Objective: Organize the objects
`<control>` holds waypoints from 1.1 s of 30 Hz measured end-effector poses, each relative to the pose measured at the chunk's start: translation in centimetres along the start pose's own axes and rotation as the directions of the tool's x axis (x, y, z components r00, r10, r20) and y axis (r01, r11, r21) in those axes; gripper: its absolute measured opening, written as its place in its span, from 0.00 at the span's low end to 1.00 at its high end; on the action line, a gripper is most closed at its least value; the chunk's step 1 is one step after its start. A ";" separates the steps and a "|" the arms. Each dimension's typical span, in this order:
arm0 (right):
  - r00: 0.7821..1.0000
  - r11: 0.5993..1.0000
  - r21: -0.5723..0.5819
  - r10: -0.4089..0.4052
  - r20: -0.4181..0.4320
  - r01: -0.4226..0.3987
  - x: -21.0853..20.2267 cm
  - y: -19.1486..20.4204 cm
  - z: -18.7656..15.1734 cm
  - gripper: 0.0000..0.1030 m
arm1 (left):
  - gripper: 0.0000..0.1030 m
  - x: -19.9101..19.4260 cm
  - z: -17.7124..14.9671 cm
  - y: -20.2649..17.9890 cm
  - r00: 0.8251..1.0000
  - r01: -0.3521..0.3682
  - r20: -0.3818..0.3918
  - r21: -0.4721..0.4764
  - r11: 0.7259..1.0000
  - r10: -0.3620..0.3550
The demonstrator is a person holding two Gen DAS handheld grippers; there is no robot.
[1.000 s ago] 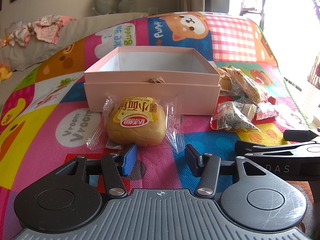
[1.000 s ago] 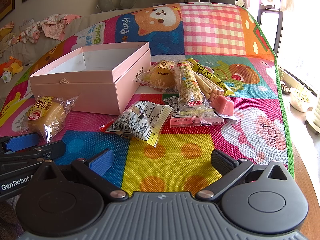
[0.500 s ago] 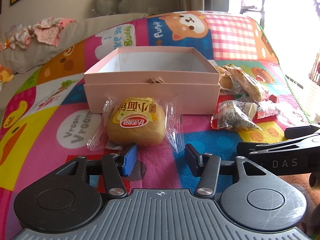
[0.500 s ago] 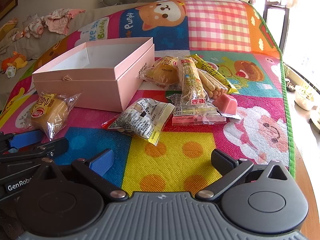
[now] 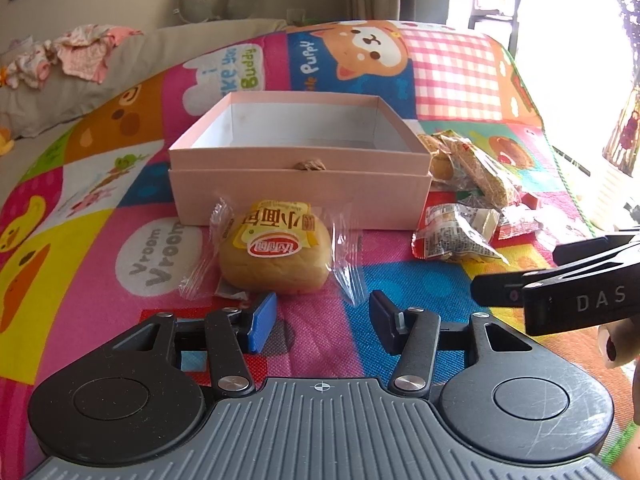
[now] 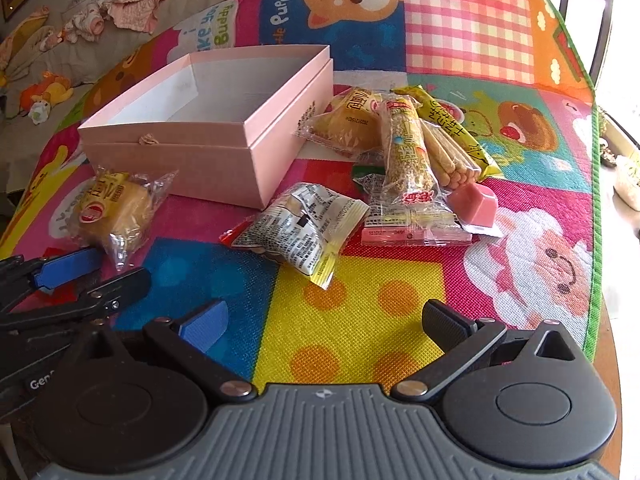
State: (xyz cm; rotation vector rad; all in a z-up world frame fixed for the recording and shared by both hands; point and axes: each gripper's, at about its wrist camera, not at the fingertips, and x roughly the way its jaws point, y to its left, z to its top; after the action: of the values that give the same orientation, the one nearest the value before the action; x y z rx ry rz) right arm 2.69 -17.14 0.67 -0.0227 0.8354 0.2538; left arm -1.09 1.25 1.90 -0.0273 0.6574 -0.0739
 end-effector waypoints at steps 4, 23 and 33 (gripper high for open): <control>0.974 0.990 -0.120 -0.045 0.223 0.073 -5.1 1.9 0.6 1.00 | 0.55 -2.6 3.2 1.6 0.997 0.048 0.058 0.037 0.998 -0.050; 0.983 0.983 -0.092 0.166 0.075 -0.159 -2.8 4.6 4.9 1.00 | 0.18 16.4 17.0 12.0 0.978 0.012 -0.209 -0.071 0.997 -0.026; 0.970 0.957 -0.156 0.241 -0.033 -0.243 2.3 9.2 4.3 1.00 | 0.12 15.2 14.8 11.1 0.944 -0.040 -0.328 -0.030 0.999 0.028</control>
State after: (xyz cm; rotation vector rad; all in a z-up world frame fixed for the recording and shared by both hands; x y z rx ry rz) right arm 5.17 -7.23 2.59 -0.0721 0.8302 0.5517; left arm 20.67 11.12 3.80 -0.0395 0.9926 -0.0326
